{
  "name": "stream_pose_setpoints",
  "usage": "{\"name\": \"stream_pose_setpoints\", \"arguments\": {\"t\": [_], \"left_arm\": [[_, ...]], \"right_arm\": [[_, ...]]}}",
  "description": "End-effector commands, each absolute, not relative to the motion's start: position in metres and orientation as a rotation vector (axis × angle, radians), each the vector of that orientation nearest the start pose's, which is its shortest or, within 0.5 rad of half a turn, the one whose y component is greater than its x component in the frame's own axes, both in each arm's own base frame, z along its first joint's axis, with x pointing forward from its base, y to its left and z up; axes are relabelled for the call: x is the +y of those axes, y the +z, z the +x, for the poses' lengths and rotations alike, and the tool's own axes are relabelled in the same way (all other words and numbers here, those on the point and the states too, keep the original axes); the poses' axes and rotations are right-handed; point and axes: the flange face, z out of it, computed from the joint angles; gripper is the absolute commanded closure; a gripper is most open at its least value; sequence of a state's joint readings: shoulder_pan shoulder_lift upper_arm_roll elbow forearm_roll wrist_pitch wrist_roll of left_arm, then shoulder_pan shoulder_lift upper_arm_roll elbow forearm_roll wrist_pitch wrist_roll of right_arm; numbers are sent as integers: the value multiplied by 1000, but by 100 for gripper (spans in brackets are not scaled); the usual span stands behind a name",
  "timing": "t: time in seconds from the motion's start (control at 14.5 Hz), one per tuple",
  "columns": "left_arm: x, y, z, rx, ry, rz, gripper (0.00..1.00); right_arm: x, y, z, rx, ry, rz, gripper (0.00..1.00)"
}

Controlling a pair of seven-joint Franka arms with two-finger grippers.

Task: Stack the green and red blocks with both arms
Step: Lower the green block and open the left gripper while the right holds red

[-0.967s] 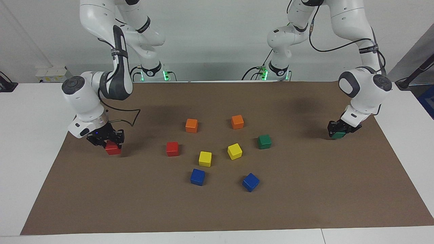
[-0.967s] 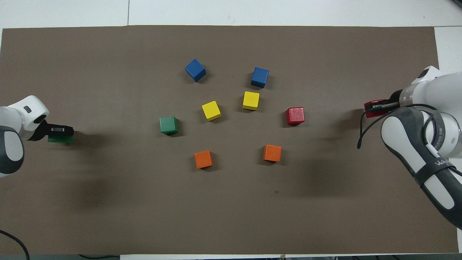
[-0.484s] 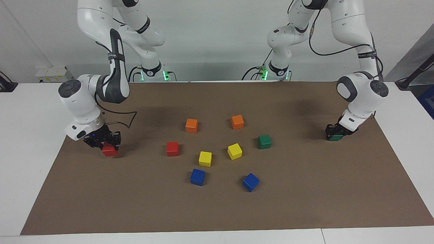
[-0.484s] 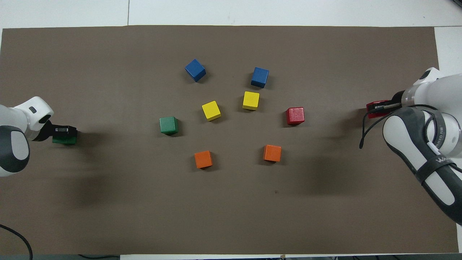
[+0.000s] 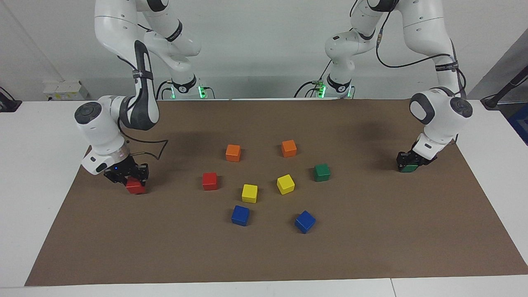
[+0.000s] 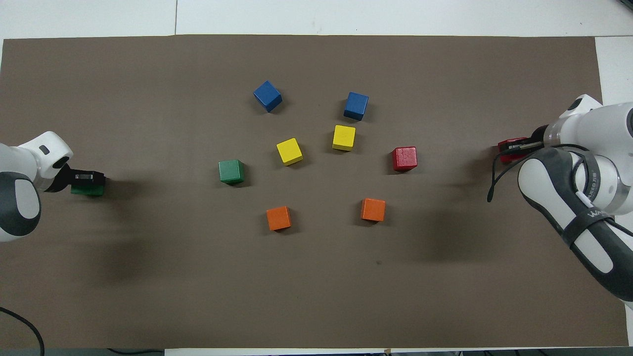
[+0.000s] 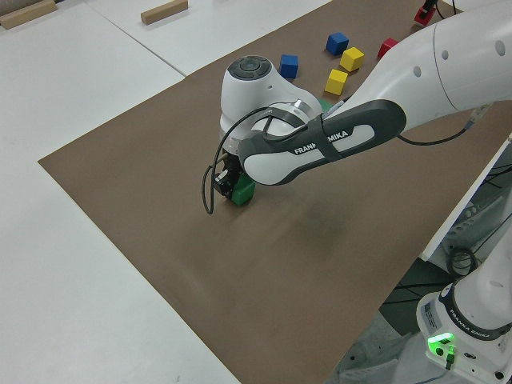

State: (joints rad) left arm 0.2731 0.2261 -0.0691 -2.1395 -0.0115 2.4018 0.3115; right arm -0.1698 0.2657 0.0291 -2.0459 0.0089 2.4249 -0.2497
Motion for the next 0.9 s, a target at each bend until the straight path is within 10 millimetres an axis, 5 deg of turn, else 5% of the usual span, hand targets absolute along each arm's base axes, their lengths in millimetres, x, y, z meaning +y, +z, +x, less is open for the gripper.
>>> {"name": "stream_pose_setpoints", "arguments": {"t": [0.0, 0.21, 0.41, 0.62, 0.69, 0.83], "left_arm": [[121, 310, 564, 176, -96, -3142, 0], [123, 345, 580, 185, -113, -3138, 0], [98, 414, 610, 231, -80, -3145, 0], [17, 450, 626, 163, -86, -3156, 0], [-14, 455, 628, 115, -77, -3163, 0], [-74, 459, 626, 28, -79, -3171, 0]], "right_arm": [[-86, 316, 595, -183, -204, -3132, 85], [-86, 313, 596, -176, -207, -3130, 84], [-86, 310, 594, -176, -209, -3130, 83], [-85, 310, 594, -178, -219, -3131, 82], [-85, 309, 593, -176, -216, -3131, 69], [-85, 309, 593, -181, -216, -3131, 67]]}}
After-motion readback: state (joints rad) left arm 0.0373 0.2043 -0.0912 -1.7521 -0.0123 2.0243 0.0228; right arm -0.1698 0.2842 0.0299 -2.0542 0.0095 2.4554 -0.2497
